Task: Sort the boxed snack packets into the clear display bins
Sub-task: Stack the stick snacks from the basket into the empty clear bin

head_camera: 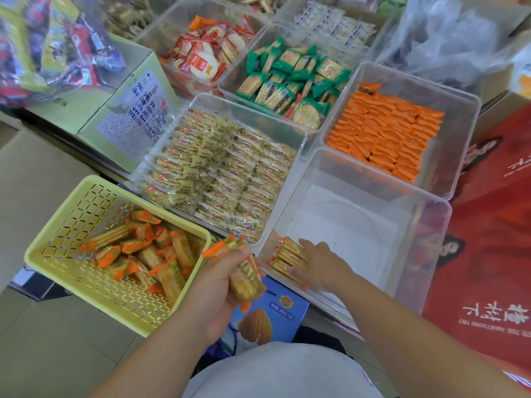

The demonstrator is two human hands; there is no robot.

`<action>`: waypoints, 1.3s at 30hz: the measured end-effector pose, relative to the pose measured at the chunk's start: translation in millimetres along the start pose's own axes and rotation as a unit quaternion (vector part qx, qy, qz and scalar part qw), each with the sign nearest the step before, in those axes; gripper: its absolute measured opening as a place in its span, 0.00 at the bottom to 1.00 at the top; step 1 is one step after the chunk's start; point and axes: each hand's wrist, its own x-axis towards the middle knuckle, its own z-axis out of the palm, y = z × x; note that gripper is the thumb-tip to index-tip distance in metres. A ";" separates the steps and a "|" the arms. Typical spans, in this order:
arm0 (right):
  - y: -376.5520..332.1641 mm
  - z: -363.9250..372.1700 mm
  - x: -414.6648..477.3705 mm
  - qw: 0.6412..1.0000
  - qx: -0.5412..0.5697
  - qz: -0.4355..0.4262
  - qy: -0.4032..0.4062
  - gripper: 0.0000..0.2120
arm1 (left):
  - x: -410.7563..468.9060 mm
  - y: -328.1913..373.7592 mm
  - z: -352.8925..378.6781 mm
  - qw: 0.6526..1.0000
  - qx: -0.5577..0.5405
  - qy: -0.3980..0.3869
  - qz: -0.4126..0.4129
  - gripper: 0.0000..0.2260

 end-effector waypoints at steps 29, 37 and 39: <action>35.5 -27.7 1.7 0.954 0.204 0.056 0.212 0.19 | 29.3 -3.7 25.7 0.806 0.541 0.070 0.231 0.29; 27.4 -1.5 33.2 0.981 0.121 0.011 0.150 0.24 | 27.9 -17.4 12.9 0.783 0.592 0.032 0.191 0.37; 27.0 -1.2 33.4 0.984 0.095 0.010 0.152 0.22 | 28.3 -17.0 12.3 0.791 0.583 0.036 0.183 0.37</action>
